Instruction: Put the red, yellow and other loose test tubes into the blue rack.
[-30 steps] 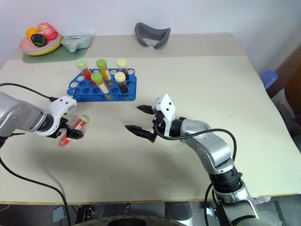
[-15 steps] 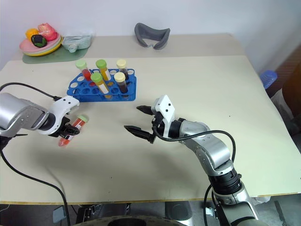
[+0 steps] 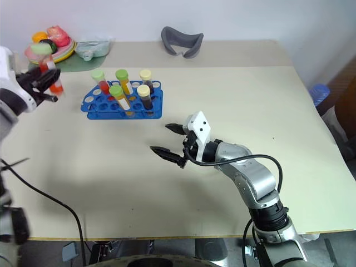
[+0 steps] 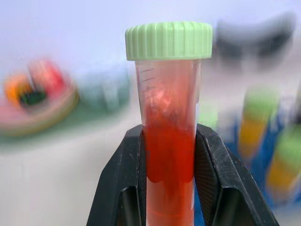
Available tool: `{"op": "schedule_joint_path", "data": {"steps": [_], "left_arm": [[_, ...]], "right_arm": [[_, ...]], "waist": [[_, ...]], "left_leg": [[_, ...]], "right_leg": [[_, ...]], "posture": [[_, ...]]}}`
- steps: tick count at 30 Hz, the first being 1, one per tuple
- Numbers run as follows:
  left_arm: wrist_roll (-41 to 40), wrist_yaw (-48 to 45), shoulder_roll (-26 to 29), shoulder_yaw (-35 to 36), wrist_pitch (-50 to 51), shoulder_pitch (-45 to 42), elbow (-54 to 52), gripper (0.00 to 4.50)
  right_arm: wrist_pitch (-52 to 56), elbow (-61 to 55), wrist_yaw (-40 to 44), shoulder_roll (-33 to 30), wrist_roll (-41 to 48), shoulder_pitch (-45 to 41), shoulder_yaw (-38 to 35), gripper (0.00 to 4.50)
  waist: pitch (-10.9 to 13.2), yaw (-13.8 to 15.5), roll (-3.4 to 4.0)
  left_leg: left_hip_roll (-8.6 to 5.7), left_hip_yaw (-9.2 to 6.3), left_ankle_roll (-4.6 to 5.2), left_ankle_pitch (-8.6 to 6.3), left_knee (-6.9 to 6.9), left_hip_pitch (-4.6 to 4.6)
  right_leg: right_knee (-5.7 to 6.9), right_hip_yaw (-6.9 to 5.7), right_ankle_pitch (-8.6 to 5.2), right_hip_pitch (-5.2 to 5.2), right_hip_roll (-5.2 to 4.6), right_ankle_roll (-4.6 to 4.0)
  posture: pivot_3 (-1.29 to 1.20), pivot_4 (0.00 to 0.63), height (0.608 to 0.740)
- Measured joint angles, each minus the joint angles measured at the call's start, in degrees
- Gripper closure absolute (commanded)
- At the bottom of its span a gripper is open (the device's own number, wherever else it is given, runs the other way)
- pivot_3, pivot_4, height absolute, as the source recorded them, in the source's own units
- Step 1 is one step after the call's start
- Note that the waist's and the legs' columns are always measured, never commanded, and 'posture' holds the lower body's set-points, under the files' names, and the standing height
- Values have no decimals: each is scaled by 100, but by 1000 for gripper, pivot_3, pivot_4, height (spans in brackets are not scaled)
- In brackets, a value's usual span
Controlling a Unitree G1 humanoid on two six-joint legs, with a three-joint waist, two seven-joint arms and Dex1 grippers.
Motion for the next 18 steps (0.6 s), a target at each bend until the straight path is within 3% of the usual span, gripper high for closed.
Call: {"op": "schedule_joint_path", "data": {"steps": [4, 8, 18], "left_arm": [[1006, 378, -708, -684, -1898, 396, 602, 3750], [1422, 611, -1247, -914, -3216, 420, 1603, 3750], [1510, 541, -1605, -1014, -4455, 166, 3009, 3750]], "right_arm": [[-71, 213, -41, 82, -19, -162, 2, 257], [-98, 286, -54, 88, -65, -169, 5, 257], [-114, 270, -192, 80, -70, -127, -7, 257]], "waist": [[-1, 10, 2], [-1, 6, 2], [-1, -23, 2]], "left_leg": [[0, 1, 0, 0, -6, -1], [-1, 1, 2, -1, -6, -2], [-1, -1, 2, -1, -5, -1]], "right_leg": [[-2, 0, 0, -4, 1, 0], [-1, 1, 0, -6, 1, 0], [1, -2, 0, -5, 2, 0]], "posture": [[0, 150, 740], [0, 150, 740], [0, 150, 740]]}}
